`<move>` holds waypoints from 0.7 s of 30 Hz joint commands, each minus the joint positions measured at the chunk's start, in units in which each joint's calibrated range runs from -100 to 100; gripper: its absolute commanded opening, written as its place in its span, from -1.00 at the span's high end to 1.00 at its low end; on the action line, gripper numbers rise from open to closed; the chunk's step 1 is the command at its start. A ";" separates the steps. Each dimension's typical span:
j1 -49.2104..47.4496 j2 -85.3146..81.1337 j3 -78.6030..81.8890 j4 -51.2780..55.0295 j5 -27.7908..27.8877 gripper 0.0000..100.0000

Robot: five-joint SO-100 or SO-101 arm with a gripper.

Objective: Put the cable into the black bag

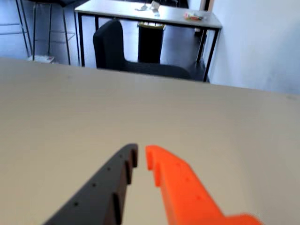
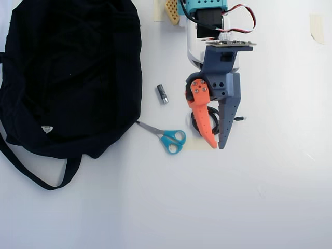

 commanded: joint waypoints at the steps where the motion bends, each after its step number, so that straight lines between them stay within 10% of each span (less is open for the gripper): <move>1: 1.43 -3.36 1.88 0.43 1.84 0.95; 21: -3.21 -6.02 -3.69 52.19 9.18 0.96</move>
